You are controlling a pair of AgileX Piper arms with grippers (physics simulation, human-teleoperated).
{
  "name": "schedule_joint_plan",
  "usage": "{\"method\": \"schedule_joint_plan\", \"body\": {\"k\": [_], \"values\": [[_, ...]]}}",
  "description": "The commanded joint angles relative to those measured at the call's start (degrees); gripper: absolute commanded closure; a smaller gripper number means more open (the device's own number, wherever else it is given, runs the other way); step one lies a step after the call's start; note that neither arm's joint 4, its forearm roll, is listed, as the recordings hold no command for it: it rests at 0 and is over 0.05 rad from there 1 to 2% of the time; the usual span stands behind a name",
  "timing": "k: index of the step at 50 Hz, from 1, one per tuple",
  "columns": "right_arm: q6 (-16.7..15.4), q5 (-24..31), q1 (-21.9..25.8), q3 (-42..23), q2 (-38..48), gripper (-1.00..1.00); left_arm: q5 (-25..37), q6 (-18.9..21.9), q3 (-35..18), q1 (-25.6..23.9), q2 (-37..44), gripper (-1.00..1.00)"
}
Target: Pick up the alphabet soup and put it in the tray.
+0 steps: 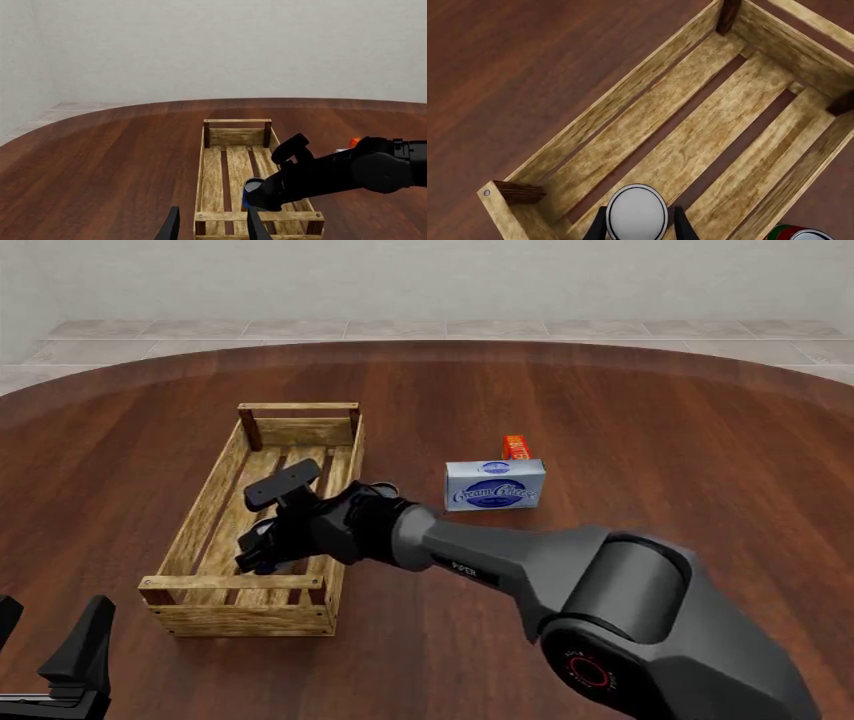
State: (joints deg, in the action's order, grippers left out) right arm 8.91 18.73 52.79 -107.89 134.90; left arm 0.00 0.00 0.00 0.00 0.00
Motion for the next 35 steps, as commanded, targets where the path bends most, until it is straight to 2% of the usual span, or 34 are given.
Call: {"method": "schedule_joint_plan", "body": {"k": [1, 35], "values": [[-1.2, 0.5, 0.3, -0.7, -0.4, -1.00, 0.0, 0.0, 0.0, 0.0, 0.0, -1.00], [-5.0, 0.8, 0.4, 2.3, -10.2, -1.00, 0.0, 0.0, 0.0, 0.0, 0.0, -1.00]]}}
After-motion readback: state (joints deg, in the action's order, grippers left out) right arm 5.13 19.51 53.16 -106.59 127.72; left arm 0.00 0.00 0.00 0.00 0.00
